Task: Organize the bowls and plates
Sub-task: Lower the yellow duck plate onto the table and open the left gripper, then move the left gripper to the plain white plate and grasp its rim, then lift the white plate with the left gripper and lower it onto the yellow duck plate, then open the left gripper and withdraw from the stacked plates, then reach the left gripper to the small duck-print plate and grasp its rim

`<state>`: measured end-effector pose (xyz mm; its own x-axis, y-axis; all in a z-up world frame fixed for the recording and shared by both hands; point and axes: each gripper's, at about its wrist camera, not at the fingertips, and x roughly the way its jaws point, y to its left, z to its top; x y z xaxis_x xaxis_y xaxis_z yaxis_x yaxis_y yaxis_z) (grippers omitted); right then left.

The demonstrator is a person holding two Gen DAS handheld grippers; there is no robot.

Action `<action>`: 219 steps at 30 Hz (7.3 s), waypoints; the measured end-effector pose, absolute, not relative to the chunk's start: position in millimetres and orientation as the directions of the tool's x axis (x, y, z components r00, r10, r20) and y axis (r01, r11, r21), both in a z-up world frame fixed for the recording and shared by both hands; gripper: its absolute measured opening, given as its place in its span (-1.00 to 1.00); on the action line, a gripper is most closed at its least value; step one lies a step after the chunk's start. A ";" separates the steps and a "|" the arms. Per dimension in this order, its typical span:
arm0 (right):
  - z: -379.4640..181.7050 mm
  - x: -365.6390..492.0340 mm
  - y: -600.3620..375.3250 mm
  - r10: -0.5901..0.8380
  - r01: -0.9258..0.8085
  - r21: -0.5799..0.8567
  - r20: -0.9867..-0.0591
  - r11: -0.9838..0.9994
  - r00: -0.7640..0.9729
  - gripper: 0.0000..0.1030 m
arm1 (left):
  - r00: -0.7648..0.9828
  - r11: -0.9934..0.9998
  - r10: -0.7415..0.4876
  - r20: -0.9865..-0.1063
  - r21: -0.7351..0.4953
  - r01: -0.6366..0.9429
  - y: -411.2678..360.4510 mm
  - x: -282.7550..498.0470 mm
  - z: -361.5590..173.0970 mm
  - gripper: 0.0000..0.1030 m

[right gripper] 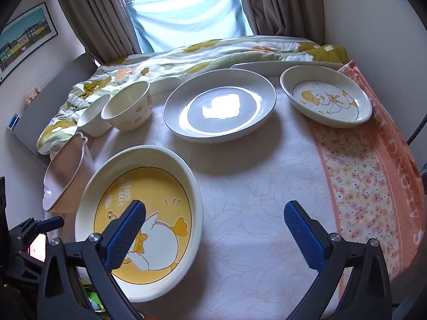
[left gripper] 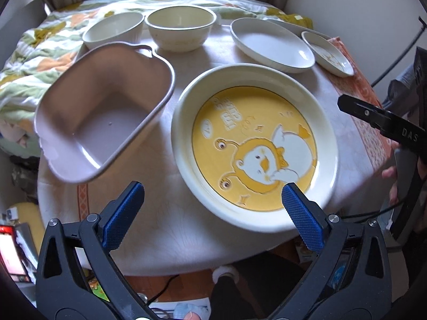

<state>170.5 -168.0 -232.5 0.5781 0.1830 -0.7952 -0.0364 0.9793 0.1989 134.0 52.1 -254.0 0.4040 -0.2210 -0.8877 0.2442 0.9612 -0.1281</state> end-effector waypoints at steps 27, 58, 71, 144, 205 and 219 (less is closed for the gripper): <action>-142.2 263.8 -221.3 0.239 -0.195 0.153 -0.785 0.969 0.572 1.00 | 0.559 0.950 -0.301 -0.772 -0.195 0.242 -0.6 242.6 -128.3 0.99; -287.3 432.7 -230.9 0.342 -0.561 0.248 -0.938 0.790 0.066 -0.59 | 0.253 0.973 -0.214 -0.944 -0.230 -0.035 -43.7 354.9 -291.6 -0.34; -288.2 434.3 -236.0 0.374 -0.510 0.291 -0.925 0.809 0.066 -0.67 | 0.219 0.942 -0.299 -0.929 -0.324 -0.085 -42.5 360.6 -293.8 -0.71; -250.1 201.2 -148.7 0.316 -0.235 0.250 -0.899 0.939 0.305 -0.68 | 0.331 0.986 -0.041 -0.943 0.015 0.163 34.2 182.0 -266.5 -0.71; -210.7 226.0 -386.2 0.178 0.286 0.397 -0.801 0.872 0.571 0.89 | 0.257 0.798 -0.541 -0.801 -0.391 0.459 -208.9 370.8 -173.0 0.82; -273.2 286.1 -405.1 0.266 0.331 0.488 -0.802 0.808 0.535 -0.16 | 0.165 0.830 -0.411 -0.897 -0.293 0.475 -273.2 454.1 -282.1 -0.17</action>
<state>286.1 -405.1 -273.2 0.5348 0.2657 -0.8021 0.3309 0.8076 0.4882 454.1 -273.2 -282.1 0.1646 -0.4105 -0.8969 0.4750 0.8299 -0.2927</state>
